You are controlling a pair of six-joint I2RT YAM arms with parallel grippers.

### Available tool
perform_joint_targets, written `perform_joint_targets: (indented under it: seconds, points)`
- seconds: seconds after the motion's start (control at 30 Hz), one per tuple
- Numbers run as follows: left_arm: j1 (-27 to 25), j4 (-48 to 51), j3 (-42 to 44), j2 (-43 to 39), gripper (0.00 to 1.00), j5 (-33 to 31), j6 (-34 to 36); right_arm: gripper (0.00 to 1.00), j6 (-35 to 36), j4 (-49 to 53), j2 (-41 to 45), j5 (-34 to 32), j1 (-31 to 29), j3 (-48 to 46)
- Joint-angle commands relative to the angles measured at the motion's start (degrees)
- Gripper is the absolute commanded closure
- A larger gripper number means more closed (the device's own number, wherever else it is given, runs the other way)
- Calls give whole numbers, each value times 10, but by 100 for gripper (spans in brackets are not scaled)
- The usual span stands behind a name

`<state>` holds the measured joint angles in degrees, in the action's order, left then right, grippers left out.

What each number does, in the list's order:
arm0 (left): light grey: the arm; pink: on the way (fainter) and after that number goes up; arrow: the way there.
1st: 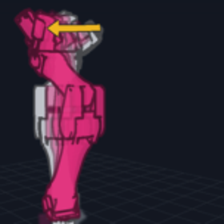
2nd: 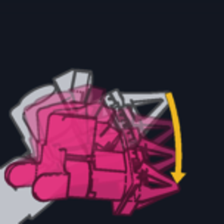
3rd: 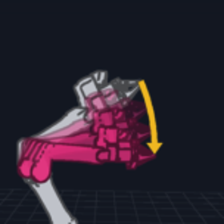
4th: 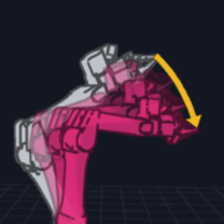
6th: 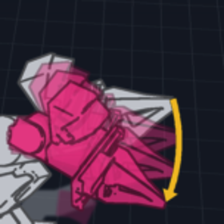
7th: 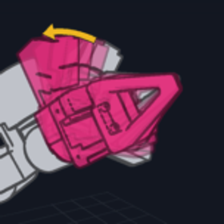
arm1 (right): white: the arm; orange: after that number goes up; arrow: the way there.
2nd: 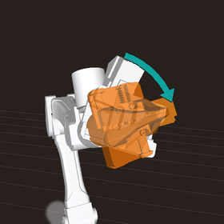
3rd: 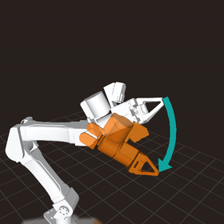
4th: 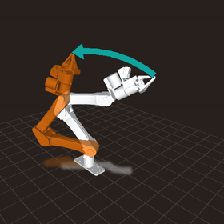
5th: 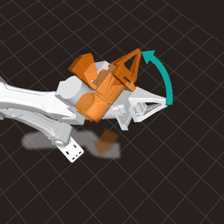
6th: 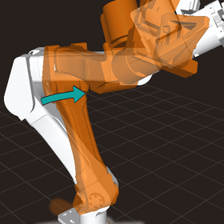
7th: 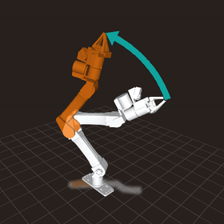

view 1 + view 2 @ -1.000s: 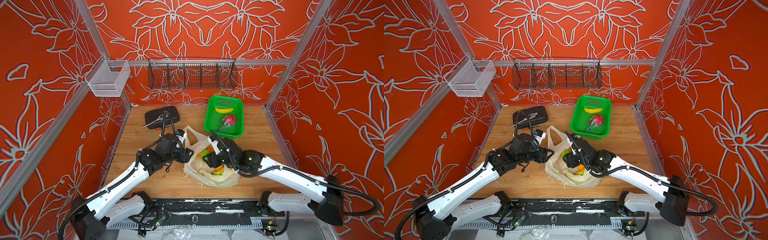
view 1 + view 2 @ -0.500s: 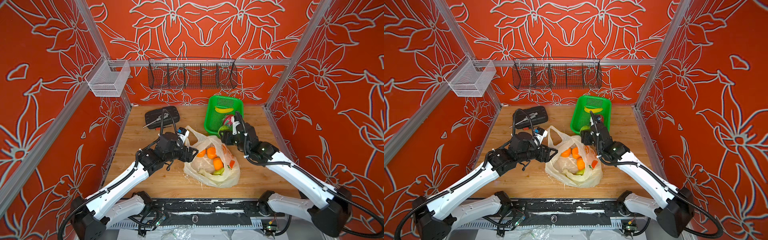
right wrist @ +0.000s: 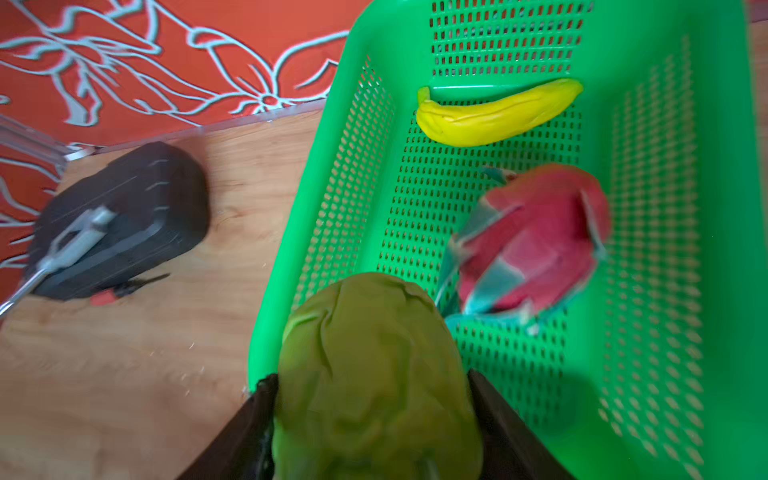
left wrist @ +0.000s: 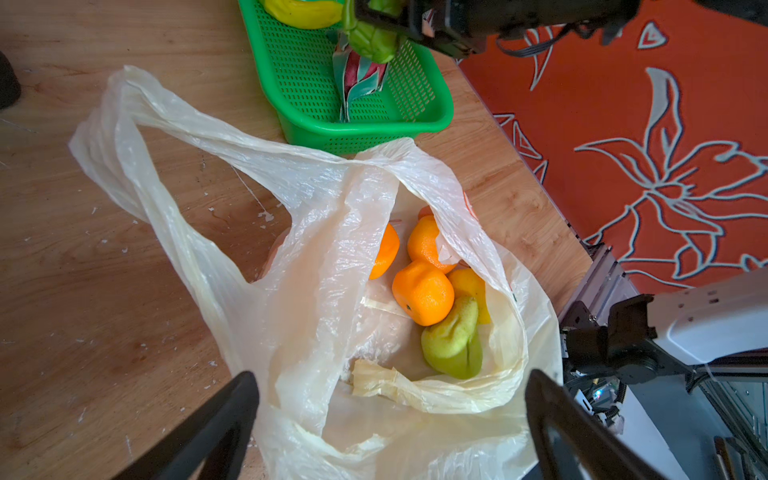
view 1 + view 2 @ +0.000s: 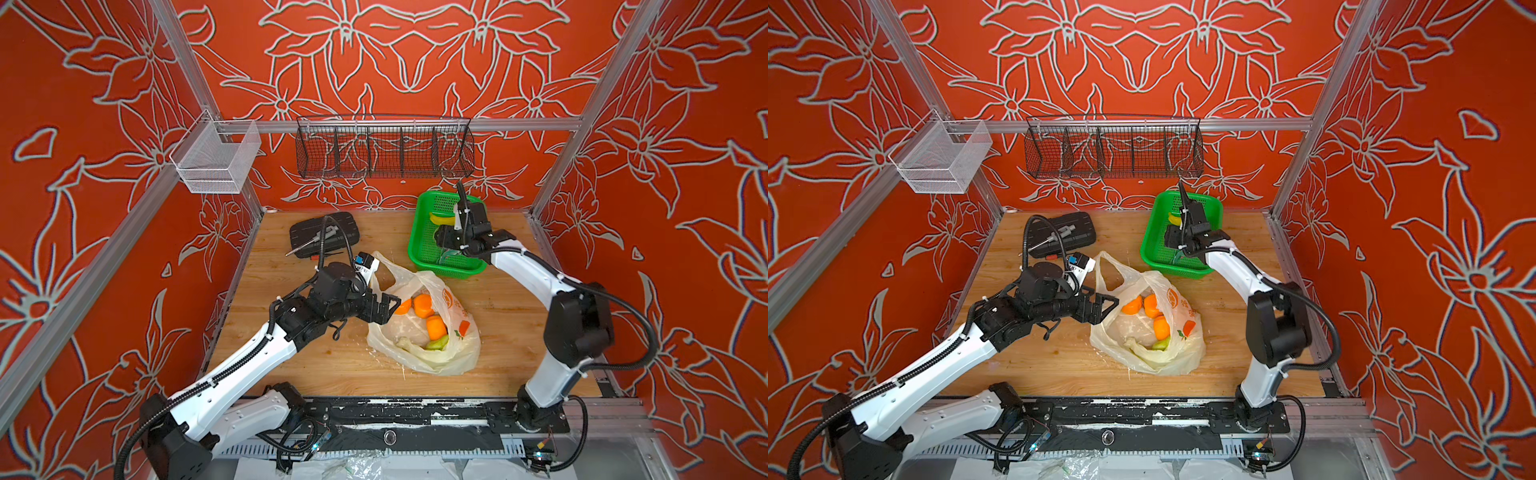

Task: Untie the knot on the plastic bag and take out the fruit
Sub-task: 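Lift the green pear out and carry it to the green basket, then release the green pear into the basket beside the dragon fruit, then move the right gripper back into the bag toward the oranges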

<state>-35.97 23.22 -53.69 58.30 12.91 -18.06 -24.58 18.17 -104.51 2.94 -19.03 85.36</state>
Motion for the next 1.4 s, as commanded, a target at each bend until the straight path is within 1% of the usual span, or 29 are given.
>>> perform_joint_targets:
  seconds: [0.0,0.17,0.27,0.33,0.43,0.57,0.6,0.7,0.8,0.93,1.03,1.17,1.27,1.37]
  points:
    - [3,2,-18,2,2,2,2,57,17,38,-72,10,2,70]
    - [3,13,-17,2,0,-13,1,56,29,68,-176,-5,3,153]
    - [3,22,-10,6,5,-29,2,55,31,89,-221,-4,3,187]
    - [3,24,-5,11,6,-33,5,53,32,95,-236,-4,3,195]
    - [3,22,5,17,7,-33,7,44,34,98,-240,-2,3,195]
    - [3,22,10,34,9,-30,13,27,36,110,-221,1,3,193]
    - [3,24,11,38,10,-31,14,24,37,111,-211,2,3,191]
    - [3,21,16,49,11,-34,17,14,40,109,-168,2,3,175]
    - [3,12,25,55,11,-38,22,10,44,102,-111,2,3,150]
    - [3,21,23,79,13,-46,40,11,41,82,-12,37,1,96]
    - [3,25,28,91,14,-54,54,13,30,52,77,79,-5,31]
    - [3,13,41,103,14,-53,59,15,4,24,197,107,-24,-58]
    - [2,9,45,121,15,-51,59,16,-10,15,286,98,-61,-119]
    - [2,-13,57,135,16,-48,60,16,-11,19,358,49,-122,-167]
